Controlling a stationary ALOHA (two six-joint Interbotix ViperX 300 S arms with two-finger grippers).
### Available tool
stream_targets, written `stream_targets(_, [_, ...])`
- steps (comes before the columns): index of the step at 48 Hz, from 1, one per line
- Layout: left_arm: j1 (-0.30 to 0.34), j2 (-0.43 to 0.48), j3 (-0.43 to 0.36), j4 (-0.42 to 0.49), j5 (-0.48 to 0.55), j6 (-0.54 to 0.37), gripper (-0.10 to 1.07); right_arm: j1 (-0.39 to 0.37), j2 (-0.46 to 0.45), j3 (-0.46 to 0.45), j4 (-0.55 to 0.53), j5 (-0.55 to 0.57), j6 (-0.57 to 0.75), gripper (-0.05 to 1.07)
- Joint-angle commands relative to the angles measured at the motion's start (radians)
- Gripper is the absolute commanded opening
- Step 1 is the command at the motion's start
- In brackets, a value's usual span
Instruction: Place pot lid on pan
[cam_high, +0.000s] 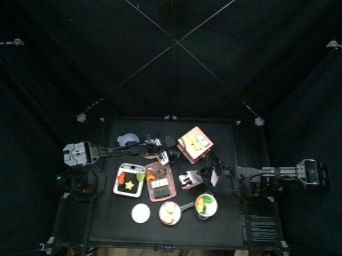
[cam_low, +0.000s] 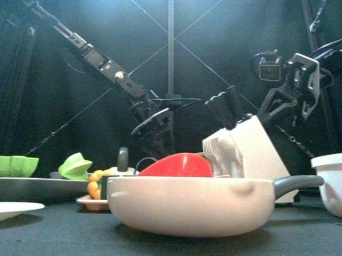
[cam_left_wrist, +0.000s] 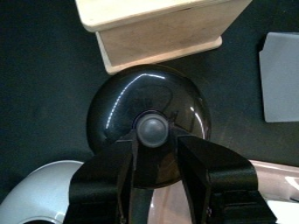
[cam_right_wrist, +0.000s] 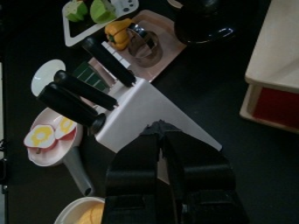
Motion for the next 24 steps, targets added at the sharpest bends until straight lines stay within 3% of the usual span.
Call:
stream_targets(1, [-0.018,-0.06,-0.018,0.005,0.017,-0.002,0.68,0.002,-0.005,-0.008,0.002,-0.003,-0.003,0.41])
stream_targets(12, [-0.094,-0.14,-0.031,0.005,0.094,-0.003,0.68,-0.002,-0.005,-0.006,-0.002,-0.003,-0.003,0.41])
stream_targets(24, [-0.232,-0.179,-0.044,0.005,0.193,-0.006,0.68,-0.002,-0.003,-0.005,-0.003,-0.003,-0.003,0.41])
